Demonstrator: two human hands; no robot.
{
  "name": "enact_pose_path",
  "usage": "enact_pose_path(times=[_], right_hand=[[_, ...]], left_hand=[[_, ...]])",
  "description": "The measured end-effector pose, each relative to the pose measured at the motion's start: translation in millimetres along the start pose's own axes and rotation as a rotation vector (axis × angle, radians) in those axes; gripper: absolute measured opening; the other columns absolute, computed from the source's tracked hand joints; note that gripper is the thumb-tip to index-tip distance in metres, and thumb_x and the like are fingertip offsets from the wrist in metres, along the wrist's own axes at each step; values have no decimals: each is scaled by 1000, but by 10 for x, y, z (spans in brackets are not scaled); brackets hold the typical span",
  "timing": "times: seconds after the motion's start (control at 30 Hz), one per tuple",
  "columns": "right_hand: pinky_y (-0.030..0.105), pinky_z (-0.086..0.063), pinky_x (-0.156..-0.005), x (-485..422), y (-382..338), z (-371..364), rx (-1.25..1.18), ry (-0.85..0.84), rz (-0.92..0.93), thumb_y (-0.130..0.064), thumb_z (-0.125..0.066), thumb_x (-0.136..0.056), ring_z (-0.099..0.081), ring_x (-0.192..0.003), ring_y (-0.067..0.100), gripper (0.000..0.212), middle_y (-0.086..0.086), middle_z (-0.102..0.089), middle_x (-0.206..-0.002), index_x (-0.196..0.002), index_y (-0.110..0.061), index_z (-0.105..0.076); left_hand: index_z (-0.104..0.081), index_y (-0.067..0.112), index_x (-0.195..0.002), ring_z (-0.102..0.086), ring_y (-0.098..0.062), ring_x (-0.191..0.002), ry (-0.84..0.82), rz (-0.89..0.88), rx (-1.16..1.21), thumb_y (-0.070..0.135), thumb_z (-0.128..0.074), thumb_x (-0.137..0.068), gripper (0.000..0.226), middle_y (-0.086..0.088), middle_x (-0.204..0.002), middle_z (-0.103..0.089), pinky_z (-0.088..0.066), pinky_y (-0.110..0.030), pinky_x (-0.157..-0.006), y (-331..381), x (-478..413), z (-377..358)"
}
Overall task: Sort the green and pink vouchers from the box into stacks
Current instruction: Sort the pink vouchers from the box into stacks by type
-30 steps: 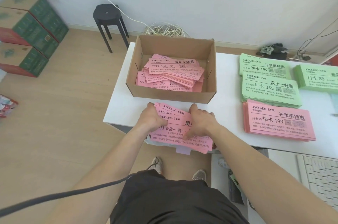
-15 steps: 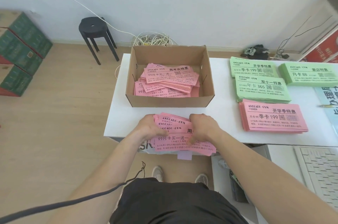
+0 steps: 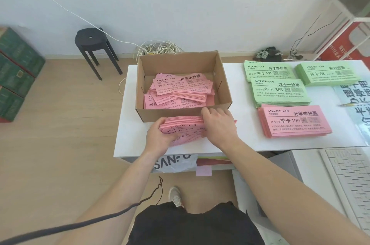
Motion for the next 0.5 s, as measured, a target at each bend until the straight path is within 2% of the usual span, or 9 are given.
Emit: enact_pose_path(times=[0.07, 0.17, 0.23, 0.3, 0.37, 0.5], right_hand=[[39, -46, -80, 39, 22, -52, 5, 54, 5, -7, -74, -73, -62, -93, 29, 37, 1, -67, -96, -103, -17, -53], [38, -43, -82, 54, 190, -28, -19, 39, -11, -34, -83, -74, -61, -100, 26, 43, -3, -67, -100, -105, -21, -56], [39, -43, -83, 89, 390, 7, -114, -12, -38, -41, -78, -78, -60, -103, 26, 41, -5, -68, -102, -110, -23, -58], [36, -44, -77, 165, 592, 23, -342, -83, -102, -33, -74, -81, -59, -97, 23, 32, -8, -66, -93, -110, -24, -62], [34, -49, -73, 246, 753, -66, -679, -134, -187, -23, -78, -79, -62, -90, 17, 28, -12, -67, -90, -105, -24, -67], [22, -52, -72, 396, 792, -302, -1117, -97, -315, -6, -86, -75, -67, -89, 9, 40, -6, -72, -97, -105, -23, -65]], left_hand=[[-66, 21, -106, -72, -6, -91, 19, 26, 61, 1, -88, -72, 45, 4, -101, -76, -56, -24, -83, -72, 39, -39], [-66, 18, -111, -72, -7, -95, 35, 51, 126, -2, -85, -74, 46, 3, -104, -76, -56, -21, -84, -106, 79, -78], [-66, 15, -116, -72, -10, -98, 37, 66, 155, -3, -84, -75, 49, 1, -106, -76, -57, -25, -88, -119, 92, -91], [-66, 12, -120, -72, -13, -101, 38, 78, 185, -4, -84, -74, 52, -1, -107, -77, -56, -30, -91, -136, 112, -101], [-66, 13, -120, -72, -15, -102, 53, 75, 186, -4, -84, -73, 53, -1, -107, -77, -56, -32, -92, -157, 125, -110], [-67, 18, -114, -72, -14, -100, 99, 45, 169, -7, -82, -74, 49, 0, -104, -77, -56, -30, -90, -211, 163, -157]])
Point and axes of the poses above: each hand's wrist, its own x-axis away from the middle knuckle, its own z-axis out of the back of the hand, y = z × x, the point moved 2 cm from there along -x, towards the middle knuckle
